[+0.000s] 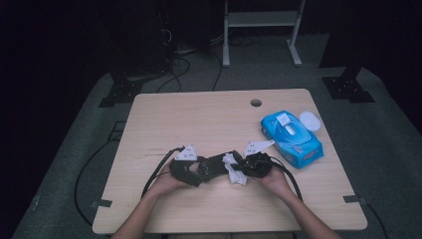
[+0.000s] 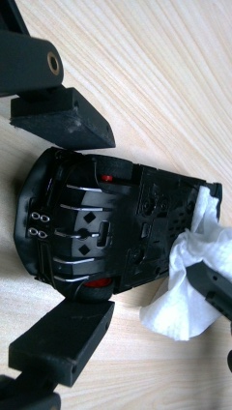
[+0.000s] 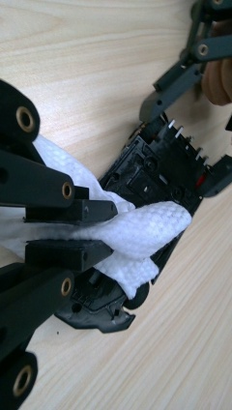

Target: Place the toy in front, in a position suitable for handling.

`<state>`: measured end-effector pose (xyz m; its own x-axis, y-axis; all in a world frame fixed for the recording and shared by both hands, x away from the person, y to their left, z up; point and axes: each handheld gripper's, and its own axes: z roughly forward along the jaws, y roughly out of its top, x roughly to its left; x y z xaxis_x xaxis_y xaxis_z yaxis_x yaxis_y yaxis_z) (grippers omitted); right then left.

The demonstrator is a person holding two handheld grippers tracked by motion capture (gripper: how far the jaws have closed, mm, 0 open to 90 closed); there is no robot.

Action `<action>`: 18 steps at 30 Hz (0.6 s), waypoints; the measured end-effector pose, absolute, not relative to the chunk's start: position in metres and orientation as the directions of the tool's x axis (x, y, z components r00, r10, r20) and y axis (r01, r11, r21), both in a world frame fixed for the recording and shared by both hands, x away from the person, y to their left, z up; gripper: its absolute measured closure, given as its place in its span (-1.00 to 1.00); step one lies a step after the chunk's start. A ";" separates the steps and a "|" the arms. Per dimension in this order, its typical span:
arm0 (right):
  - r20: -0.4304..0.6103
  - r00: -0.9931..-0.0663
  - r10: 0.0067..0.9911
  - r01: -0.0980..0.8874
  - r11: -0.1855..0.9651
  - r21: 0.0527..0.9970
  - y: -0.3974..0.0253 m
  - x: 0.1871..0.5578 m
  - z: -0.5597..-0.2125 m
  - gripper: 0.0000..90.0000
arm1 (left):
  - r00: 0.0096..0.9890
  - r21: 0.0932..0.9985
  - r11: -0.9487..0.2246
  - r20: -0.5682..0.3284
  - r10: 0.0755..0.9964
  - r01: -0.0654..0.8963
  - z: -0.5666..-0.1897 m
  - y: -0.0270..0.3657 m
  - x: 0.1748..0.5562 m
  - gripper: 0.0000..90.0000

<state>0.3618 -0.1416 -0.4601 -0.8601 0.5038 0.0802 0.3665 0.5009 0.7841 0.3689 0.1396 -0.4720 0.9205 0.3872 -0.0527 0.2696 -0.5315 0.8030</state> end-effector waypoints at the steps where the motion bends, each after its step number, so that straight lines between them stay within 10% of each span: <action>1: 0.076 -0.864 0.498 0.361 0.506 0.783 -0.142 0.362 -0.460 0.83 | 0.916 0.801 -0.521 -0.081 0.394 0.295 -0.472 0.140 0.371 -0.57; 18: 0.121 -0.887 0.445 0.361 0.506 0.784 -0.145 0.365 -0.463 0.85 | 0.838 0.744 -0.415 -0.360 0.409 0.523 -0.482 0.150 0.397 -0.65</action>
